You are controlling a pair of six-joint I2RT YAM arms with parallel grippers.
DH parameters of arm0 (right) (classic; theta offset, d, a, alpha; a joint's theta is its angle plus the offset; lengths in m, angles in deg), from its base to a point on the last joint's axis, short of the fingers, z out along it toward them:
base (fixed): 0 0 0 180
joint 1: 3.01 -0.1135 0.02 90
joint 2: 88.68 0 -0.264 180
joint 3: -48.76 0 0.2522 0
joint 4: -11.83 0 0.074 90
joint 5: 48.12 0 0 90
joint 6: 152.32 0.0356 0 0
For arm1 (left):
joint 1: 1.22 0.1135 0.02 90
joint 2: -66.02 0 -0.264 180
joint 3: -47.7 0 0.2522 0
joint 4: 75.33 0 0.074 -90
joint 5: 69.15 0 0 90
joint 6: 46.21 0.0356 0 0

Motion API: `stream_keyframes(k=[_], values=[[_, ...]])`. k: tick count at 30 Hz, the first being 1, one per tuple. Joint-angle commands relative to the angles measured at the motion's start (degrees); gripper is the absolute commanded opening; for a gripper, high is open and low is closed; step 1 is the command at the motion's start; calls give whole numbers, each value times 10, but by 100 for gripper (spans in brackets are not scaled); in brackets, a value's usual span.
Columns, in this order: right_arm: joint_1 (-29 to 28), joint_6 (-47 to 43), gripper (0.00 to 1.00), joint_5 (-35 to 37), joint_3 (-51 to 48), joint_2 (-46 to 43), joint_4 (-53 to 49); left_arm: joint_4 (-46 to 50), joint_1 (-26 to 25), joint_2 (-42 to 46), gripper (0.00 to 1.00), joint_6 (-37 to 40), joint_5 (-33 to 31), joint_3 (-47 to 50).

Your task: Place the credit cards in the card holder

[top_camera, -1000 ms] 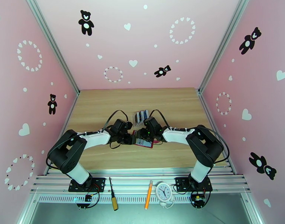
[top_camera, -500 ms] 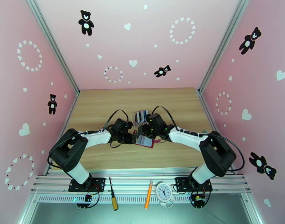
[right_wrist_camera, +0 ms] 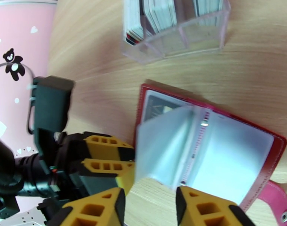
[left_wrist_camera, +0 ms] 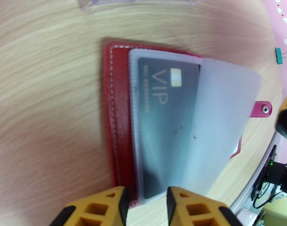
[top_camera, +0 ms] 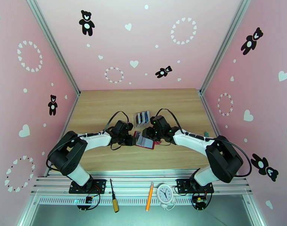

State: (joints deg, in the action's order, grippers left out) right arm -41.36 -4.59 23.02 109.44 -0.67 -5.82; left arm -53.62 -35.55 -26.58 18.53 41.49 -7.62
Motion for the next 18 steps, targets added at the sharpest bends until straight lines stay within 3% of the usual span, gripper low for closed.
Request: stream_keyframes(k=[1, 7, 18], values=[[-4, -6, 35, -7, -3, 18, 15, 22, 0, 17, 36, 4, -46, 21], [-20, -2, 26, -12, 9, 56, 36, 15, 0, 28, 35, 1, -46, 26], [-40, 4, 17, -22, 54, 127, 62, 9, 0, 27, 22, 1, -37, 26]])
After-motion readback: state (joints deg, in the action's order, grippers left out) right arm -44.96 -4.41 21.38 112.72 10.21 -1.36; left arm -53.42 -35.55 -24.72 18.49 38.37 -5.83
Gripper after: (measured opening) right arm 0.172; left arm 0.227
